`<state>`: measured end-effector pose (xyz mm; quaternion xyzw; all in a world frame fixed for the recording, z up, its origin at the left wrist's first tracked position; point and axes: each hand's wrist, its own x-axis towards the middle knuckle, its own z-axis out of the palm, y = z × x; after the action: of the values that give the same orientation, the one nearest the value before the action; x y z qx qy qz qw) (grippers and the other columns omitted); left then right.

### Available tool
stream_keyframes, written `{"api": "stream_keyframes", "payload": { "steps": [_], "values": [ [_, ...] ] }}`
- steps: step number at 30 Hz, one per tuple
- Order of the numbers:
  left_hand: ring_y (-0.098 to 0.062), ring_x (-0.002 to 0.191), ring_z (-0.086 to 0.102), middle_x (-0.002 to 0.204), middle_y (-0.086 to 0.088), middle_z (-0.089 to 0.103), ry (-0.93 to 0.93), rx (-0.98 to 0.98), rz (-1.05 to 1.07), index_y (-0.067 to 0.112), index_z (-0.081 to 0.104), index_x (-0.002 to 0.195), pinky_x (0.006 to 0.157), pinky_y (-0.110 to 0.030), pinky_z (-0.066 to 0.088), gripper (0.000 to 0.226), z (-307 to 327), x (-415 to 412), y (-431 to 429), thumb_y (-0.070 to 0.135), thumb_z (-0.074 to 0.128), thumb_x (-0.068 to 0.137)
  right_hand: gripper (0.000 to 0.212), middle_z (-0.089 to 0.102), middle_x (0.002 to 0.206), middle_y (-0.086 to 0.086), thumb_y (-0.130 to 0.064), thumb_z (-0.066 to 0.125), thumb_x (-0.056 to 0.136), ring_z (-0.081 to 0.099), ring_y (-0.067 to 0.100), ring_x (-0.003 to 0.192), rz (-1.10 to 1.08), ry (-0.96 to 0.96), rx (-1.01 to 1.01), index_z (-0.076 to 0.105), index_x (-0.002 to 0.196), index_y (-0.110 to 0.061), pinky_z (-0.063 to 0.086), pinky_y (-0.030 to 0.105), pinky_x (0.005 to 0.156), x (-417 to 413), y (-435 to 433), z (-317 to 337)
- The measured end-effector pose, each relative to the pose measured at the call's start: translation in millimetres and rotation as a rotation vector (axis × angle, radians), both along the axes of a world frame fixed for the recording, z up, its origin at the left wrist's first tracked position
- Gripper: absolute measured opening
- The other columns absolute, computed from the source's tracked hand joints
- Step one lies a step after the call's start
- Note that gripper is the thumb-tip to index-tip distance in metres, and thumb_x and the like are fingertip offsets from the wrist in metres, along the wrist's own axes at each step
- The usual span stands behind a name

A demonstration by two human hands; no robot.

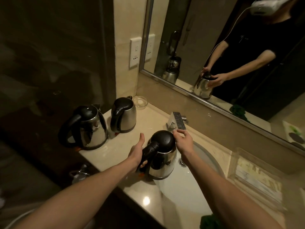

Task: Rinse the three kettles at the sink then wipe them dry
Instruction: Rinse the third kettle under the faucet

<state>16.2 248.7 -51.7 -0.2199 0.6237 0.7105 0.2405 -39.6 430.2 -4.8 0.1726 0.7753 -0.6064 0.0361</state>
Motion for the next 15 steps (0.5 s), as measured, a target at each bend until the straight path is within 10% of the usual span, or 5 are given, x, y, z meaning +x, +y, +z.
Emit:
{"api": "stream_keyframes", "payload": {
  "steps": [9,15],
  "values": [
    [-0.016,0.036,0.041,0.048,-0.005,0.048,0.042,-0.070,0.132,0.013,0.046,0.060,0.042,-0.022,0.031,0.080,2.3,45.5,-60.7,0.085,0.021,0.086,0.028,0.064,0.095,-0.004,-0.024,0.064,0.097,0.057,0.004,0.085,0.014,-0.013,-0.017,0.059,0.120,-0.009,0.044,0.027,0.080,26.3,-76.8,-10.5],
    [-0.013,0.036,0.046,0.055,-0.005,0.053,0.035,-0.072,0.196,0.008,0.058,0.082,0.037,-0.021,0.033,0.079,-8.2,56.2,-68.8,0.081,0.028,0.088,0.038,0.065,0.118,0.011,-0.035,0.061,0.097,0.058,0.023,0.110,-0.026,-0.042,-0.056,0.059,0.122,-0.006,0.044,0.034,0.093,30.1,-99.9,-21.1]
  ]
}}
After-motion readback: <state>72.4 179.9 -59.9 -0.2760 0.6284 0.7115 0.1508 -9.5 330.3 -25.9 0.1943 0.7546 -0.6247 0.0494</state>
